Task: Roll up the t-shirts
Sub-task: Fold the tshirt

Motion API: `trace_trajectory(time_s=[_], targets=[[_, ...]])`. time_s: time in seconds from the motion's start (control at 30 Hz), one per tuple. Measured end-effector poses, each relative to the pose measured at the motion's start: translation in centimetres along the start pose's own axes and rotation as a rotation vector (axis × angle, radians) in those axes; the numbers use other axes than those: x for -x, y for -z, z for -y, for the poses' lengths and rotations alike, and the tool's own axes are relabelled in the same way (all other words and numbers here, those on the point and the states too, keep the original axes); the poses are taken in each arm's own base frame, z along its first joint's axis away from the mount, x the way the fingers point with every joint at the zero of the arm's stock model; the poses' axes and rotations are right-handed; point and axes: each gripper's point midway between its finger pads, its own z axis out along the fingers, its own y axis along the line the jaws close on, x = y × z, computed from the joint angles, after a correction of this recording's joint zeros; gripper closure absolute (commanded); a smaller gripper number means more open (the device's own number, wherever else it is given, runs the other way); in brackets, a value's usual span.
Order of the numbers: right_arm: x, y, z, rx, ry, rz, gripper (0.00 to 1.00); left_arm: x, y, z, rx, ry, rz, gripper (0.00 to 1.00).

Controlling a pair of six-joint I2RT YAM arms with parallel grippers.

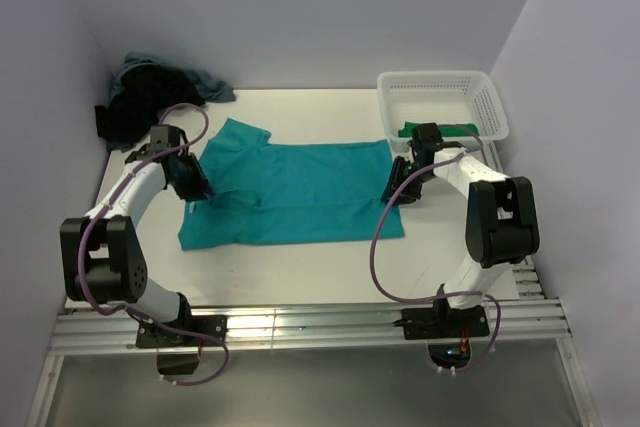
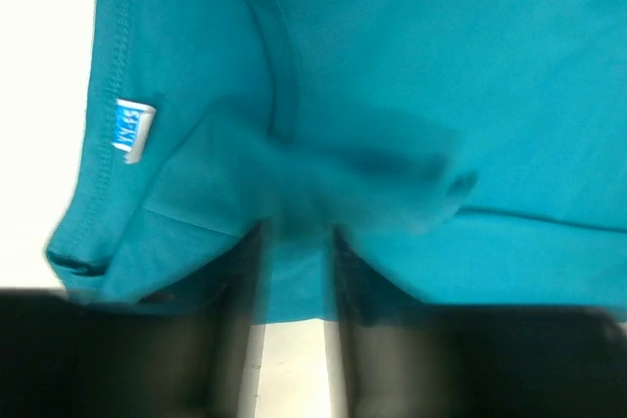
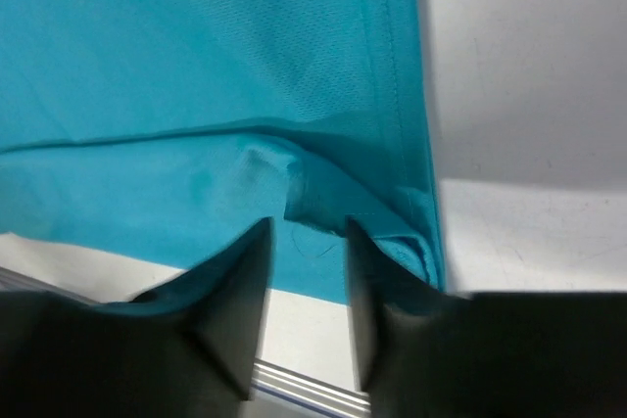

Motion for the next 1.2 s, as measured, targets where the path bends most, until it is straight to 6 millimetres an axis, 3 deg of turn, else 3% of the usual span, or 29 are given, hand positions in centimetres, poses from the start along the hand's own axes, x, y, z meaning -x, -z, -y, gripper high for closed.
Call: trace_trajectory(time_s=[0.07,0.1,0.17,0.4,0.53,0.67,0.8,0.87,1.03,1.2], targets=[[-0.1,-0.2,0.2,-0.010,-0.008,-0.005,0.40,-0.1,-0.2,-0.2,0.012,-0.002,-0.006,0.10],[0.0,-0.1,0.2,-0.012,-0.008,0.000,0.35,0.0,-0.2,-0.3,0.020,0.001,-0.006,0.01],[0.0,0.2,0.2,-0.014,-0.010,0.015,0.29,0.4,0.1,-0.4,0.035,0.006,0.006,0.00],[-2.0,2.4,1.0,-0.024,-0.018,0.064,0.26,1.4,2.3,-0.6,0.054,0.007,0.084,0.00],[-3.8,2.0,2.3,-0.059,-0.038,0.034,0.30,-0.2,3.3,-2.5,0.079,0.042,0.095,0.01],[-5.9,1.1,3.9,-0.095,-0.073,-0.020,0.36,-2.5,2.7,-5.1,0.134,0.119,0.034,0.00],[-6.8,0.4,4.5,-0.113,-0.099,-0.052,0.39,-3.7,2.3,-5.9,0.155,0.157,-0.001,0.00],[-7.1,-0.1,4.8,-0.123,-0.111,-0.071,0.45,-3.9,2.0,-6.1,0.163,0.178,-0.015,0.00],[-7.3,-0.6,5.0,-0.131,-0.142,-0.090,0.71,-4.4,1.2,-6.6,0.185,0.227,-0.053,0.05],[-7.2,-0.8,5.3,-0.152,-0.155,-0.098,0.89,-5.8,0.2,-7.1,0.208,0.253,-0.112,0.20]])
